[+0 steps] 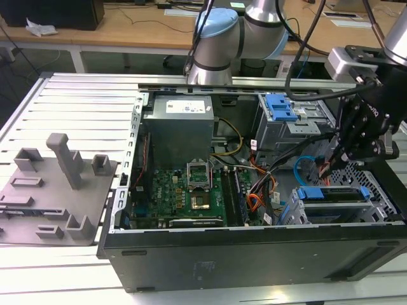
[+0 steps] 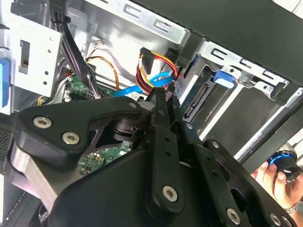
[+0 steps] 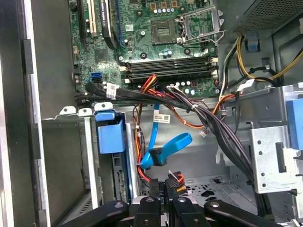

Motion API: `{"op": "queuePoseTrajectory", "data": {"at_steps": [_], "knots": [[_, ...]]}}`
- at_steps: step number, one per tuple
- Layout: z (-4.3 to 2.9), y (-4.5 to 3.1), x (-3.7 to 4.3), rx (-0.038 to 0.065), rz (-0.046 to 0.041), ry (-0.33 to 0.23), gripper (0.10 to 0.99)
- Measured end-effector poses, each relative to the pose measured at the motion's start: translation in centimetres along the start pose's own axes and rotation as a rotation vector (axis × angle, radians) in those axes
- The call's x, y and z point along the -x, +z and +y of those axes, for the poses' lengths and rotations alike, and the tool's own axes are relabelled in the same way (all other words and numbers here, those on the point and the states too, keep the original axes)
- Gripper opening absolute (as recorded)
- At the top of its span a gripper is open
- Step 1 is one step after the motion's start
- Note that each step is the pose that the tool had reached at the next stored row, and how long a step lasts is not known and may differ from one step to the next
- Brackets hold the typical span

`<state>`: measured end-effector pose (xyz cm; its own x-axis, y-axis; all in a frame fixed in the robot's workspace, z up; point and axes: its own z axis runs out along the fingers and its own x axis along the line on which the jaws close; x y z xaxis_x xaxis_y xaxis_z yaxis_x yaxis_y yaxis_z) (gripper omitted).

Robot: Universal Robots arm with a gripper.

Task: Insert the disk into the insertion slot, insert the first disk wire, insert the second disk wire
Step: 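Insert the first disk wire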

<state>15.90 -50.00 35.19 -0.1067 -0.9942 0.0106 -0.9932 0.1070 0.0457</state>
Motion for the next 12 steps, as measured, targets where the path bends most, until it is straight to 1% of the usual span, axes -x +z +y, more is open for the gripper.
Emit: {"op": "queuePoseTrajectory", "data": {"at_steps": [2,8,10,12], "knots": [[-0.05,0.0,-0.52,0.0,0.0,0.0,0.165],[-0.15,0.01,-1.46,0.0,0.0,0.0,0.165],[-0.24,0.02,-2.2,0.0,-0.0002,0.0,0.165],[-0.29,0.02,-2.71,0.0,0.0,0.0,0.165]]}}
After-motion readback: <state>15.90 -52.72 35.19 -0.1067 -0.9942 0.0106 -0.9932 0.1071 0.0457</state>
